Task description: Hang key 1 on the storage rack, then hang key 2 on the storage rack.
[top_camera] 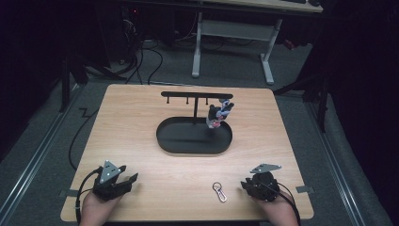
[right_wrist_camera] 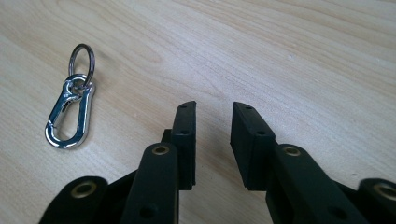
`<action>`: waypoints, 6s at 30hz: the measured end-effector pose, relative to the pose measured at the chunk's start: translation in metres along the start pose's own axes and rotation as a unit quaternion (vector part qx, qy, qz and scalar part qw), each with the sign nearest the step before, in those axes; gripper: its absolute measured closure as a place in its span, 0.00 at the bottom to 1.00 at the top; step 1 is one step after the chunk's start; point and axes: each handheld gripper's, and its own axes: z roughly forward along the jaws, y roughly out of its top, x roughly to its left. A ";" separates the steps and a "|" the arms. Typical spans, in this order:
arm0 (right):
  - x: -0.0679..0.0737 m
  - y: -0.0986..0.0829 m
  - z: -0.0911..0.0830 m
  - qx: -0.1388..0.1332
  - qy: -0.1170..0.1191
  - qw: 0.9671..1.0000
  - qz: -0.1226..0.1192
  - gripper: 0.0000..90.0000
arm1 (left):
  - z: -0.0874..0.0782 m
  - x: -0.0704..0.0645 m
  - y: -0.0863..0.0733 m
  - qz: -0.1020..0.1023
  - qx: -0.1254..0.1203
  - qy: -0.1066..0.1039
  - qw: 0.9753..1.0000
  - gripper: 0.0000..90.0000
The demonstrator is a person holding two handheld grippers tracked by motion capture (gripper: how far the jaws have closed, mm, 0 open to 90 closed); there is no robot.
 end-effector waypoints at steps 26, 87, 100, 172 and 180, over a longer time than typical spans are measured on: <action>0.032 0.052 0.005 0.130 0.042 0.987 -0.081 0.60 | 0.004 -0.003 -0.001 0.015 0.009 -0.010 1.000 0.46; 0.048 0.083 -0.003 0.128 0.095 0.978 -0.135 0.99 | 0.007 -0.004 -0.004 0.020 0.015 -0.014 1.000 0.45; 0.034 0.097 -0.018 0.125 0.072 0.982 -0.124 0.99 | 0.005 -0.006 -0.002 0.024 0.009 -0.013 1.000 0.45; 0.015 0.289 -0.022 0.112 0.044 0.987 -0.107 0.99 | 0.000 -0.006 -0.007 0.028 0.008 -0.011 1.000 0.45; 0.013 0.305 -0.014 0.109 0.039 0.988 -0.100 0.99 | -0.001 -0.004 -0.007 0.027 0.010 -0.011 1.000 0.45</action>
